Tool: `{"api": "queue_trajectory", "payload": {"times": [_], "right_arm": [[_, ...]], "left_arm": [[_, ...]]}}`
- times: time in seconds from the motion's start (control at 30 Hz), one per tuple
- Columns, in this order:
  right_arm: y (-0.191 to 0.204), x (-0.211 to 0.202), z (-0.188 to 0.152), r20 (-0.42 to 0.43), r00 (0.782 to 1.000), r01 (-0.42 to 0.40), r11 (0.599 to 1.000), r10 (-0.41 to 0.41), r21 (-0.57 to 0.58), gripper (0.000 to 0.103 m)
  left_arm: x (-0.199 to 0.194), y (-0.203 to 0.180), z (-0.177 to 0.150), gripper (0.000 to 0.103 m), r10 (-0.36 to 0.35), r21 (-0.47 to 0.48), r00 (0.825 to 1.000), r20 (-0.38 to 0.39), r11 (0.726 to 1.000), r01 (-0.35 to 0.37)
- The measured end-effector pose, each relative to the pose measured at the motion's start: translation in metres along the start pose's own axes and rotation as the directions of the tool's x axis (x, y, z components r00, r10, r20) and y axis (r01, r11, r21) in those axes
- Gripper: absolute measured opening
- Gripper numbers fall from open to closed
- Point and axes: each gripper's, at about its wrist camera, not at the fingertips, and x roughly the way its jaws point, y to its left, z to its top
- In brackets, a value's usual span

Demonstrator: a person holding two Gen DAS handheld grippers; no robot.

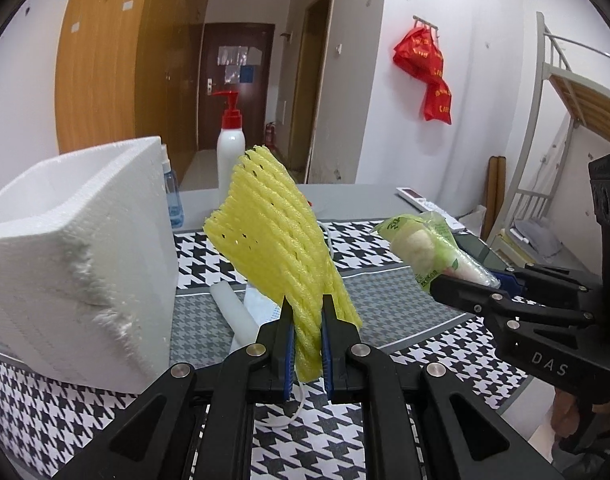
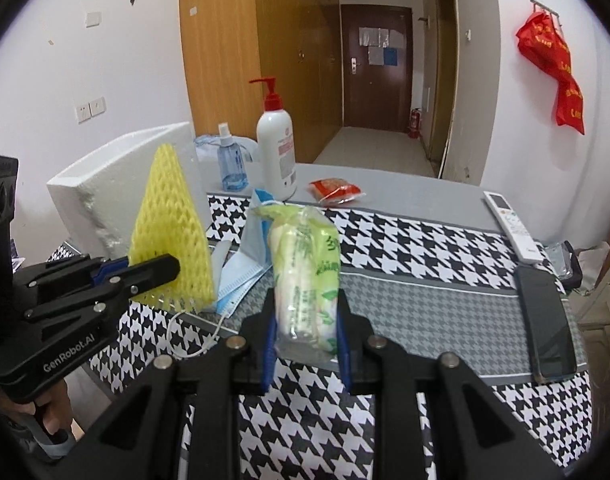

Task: Organize soft objects
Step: 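Lift the yellow foam net and tissue pack and carry both toward the foam box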

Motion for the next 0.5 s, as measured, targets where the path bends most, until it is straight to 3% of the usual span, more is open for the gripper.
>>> {"api": "queue_trajectory", "payload": {"times": [0.5], "right_arm": [[0.018, -0.03, -0.002, 0.077, 0.997, 0.002, 1.0, -0.002, 0.005, 0.029]], "left_arm": [[-0.037, 0.0, -0.004, 0.012, 0.009, 0.042, 0.997, 0.072, 0.999, -0.012]]}}
